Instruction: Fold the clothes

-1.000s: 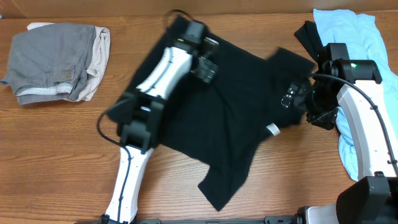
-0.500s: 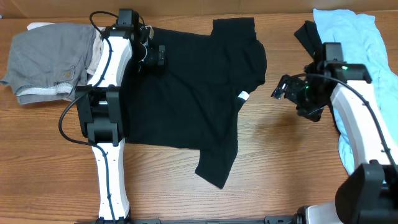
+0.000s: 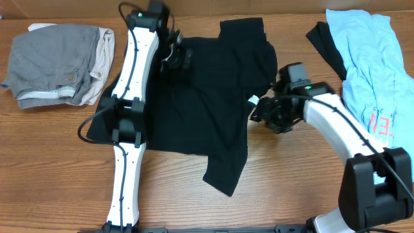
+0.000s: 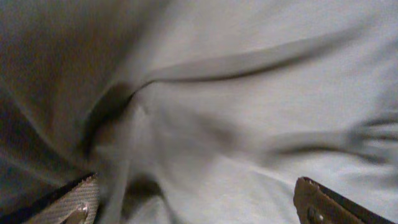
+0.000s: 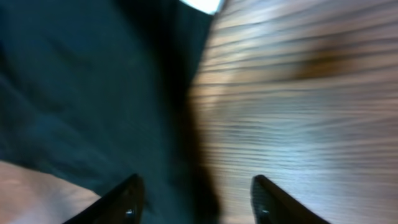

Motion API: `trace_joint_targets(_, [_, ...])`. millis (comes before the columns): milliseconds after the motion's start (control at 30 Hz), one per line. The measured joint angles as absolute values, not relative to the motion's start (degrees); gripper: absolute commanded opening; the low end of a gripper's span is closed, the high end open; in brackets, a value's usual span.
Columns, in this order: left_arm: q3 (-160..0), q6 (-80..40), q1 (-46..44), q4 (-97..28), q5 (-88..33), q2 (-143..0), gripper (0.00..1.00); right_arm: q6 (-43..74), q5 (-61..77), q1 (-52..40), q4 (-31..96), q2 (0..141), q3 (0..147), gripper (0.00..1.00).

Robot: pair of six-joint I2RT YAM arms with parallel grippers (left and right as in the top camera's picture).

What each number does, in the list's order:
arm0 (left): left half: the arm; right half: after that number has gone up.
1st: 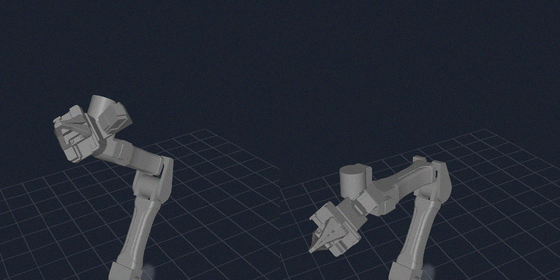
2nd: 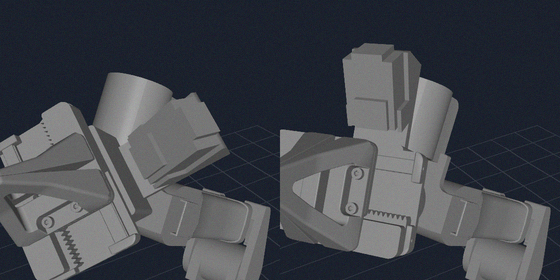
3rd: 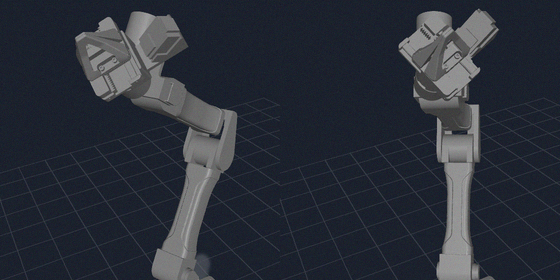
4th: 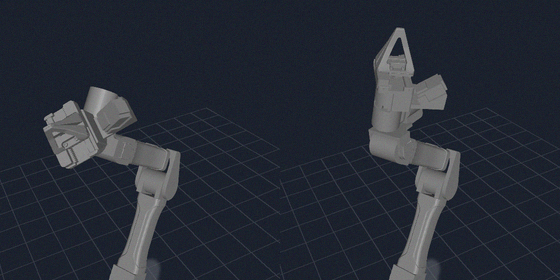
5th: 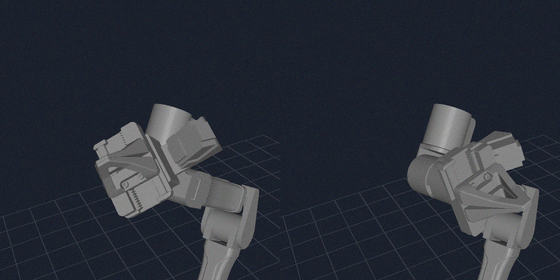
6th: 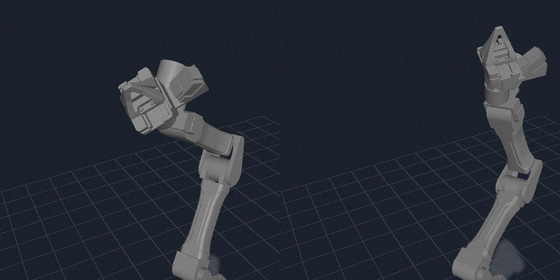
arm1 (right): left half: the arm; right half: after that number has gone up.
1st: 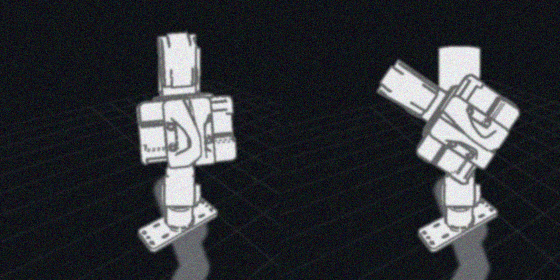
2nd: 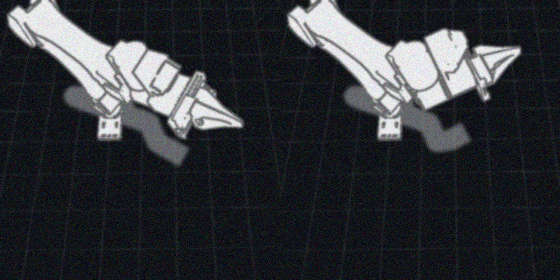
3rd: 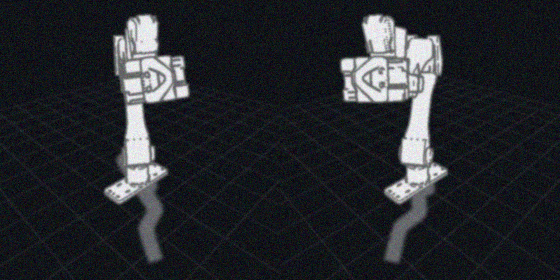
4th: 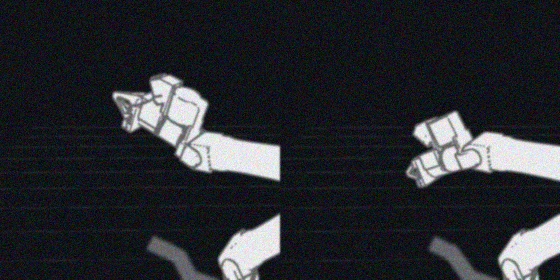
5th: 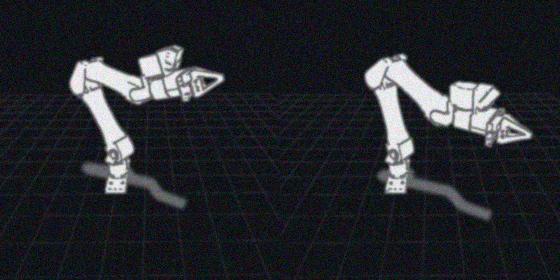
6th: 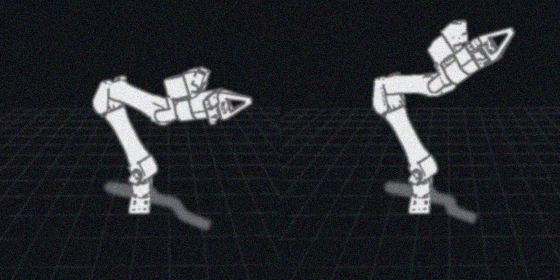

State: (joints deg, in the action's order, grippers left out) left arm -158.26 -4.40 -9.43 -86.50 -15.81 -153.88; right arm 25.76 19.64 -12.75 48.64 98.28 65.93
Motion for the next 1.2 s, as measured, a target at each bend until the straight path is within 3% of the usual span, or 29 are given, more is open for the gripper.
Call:
trace_joint_targets(200, [-177.84, -5.96, -10.22, -93.10, -17.02, -153.08, 1.00, 29.78, 19.68, -17.93, 44.99, 99.61, 64.25, 0.33])
trace_joint_targets(300, [-179.11, -6.11, -10.00, -94.13, -17.17, -151.26, 1.00, 31.31, 19.75, -18.59, 45.54, 101.89, 64.14, 0.27])
trace_joint_targets(467, [-179.19, -6.11, -10.00, -95.72, -16.73, -150.41, 1.00, 32.62, 20.78, -18.76, 45.30, 103.70, 63.72, 0.04])
trace_joint_targets(867, [-179.19, -6.09, -10.00, -96.29, -16.03, -150.41, 1.00, 36.69, 23.51, -29.95, 42.78, 103.68, 66.57, 0.04])
trace_joint_targets(900, [-179.19, -6.09, -10.00, -96.33, -15.81, -150.41, 1.00, 37.30, 23.27, -31.03, 41.95, 103.68, 67.51, 0.10])
trace_joint_targets(967, [-179.19, -6.09, -10.00, -96.49, -15.59, -150.41, 1.00, 38.52, 22.41, -33.01, 40.34, 103.68, 69.04, 0.56])
trace_joint_targets(1000, [-179.19, -6.09, -10.00, -96.51, -15.38, -150.41, 1.00, 38.85, 22.06, -33.76, 39.88, 103.68, 69.43, 0.66])
trace_joint_targets(1067, [-179.19, -6.07, -10.00, -96.53, -15.18, -150.41, 1.00, 39.24, 21.50, -34.63, 40.10, 103.68, 69.69, 0.72])
trace_joint_targets(1200, [-179.19, -6.07, -10.00, -96.55, -14.90, -150.41, 1.00, 39.31, 21.04, -33.21, 43.72, 103.68, 69.69, 0.74])
